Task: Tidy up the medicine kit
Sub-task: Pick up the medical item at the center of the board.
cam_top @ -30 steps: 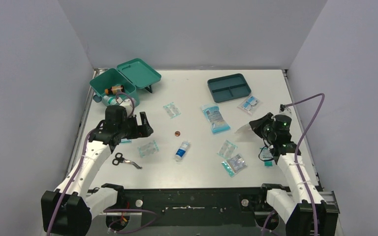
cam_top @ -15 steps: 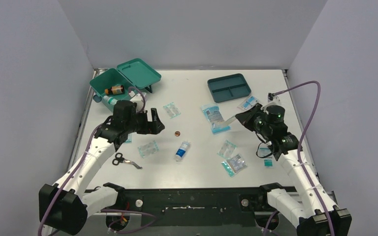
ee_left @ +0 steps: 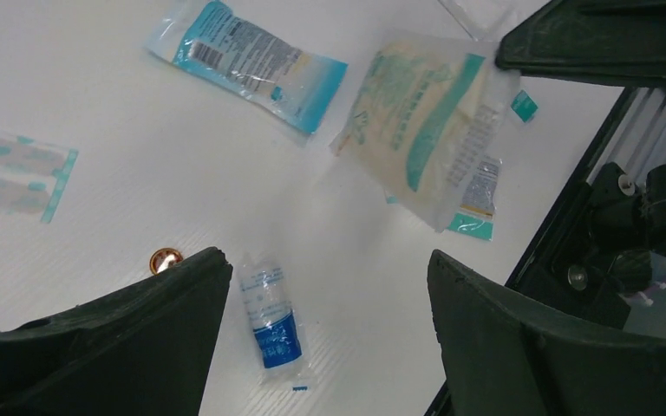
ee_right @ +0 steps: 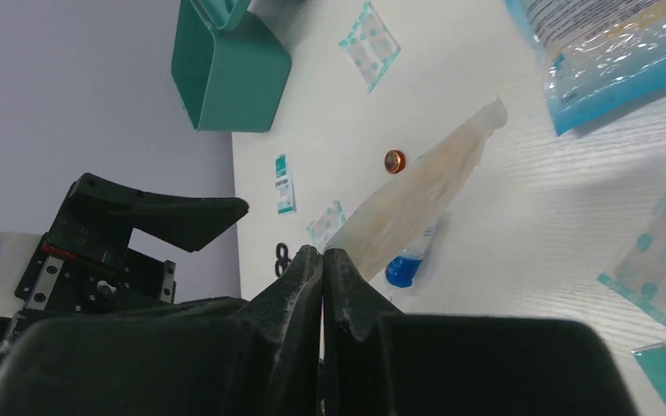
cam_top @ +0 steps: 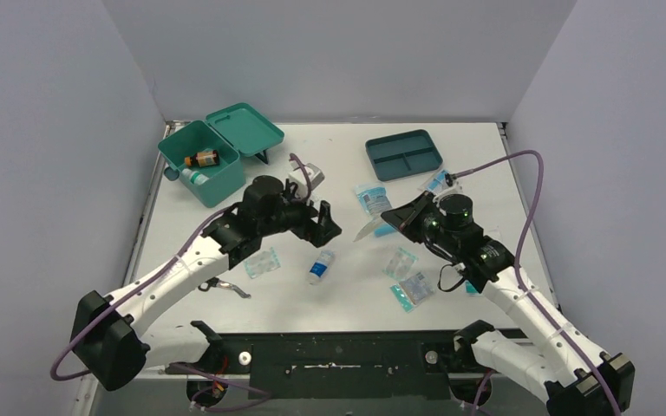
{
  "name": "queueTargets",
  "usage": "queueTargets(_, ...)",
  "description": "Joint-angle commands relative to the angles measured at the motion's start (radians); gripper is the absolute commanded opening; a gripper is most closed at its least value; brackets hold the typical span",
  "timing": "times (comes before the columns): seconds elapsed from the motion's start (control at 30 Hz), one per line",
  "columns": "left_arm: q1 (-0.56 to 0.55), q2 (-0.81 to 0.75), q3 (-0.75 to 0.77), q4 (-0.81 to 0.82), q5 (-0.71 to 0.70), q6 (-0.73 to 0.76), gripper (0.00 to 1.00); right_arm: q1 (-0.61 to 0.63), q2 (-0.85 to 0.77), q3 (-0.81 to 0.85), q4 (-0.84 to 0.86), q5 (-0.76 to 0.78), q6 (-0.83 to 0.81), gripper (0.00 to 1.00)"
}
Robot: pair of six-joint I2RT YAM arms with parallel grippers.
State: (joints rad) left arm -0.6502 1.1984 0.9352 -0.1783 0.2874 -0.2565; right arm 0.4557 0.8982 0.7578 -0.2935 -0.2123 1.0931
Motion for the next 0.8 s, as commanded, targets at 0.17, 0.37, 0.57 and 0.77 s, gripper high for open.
queueTargets(0.17,-0.177,0.109,0.103,0.118,-0.113,0.169,0.81,0.138,0.013,0.037,0.099,0.119,0.128,0.00)
queueTargets(0.37,-0.229,0.155,0.123,0.112,-0.159,0.203,0.82,0.165,0.015,0.032,0.103,0.141,0.138,0.00)
queueTargets(0.57,-0.245,0.191,0.142,0.099,-0.223,0.224,0.66,0.170,0.008,0.035,0.101,0.157,0.140,0.00)
queueTargets(0.77,-0.247,0.196,0.148,0.112,-0.218,0.233,0.27,0.172,0.009,0.037,0.091,0.163,0.137,0.00)
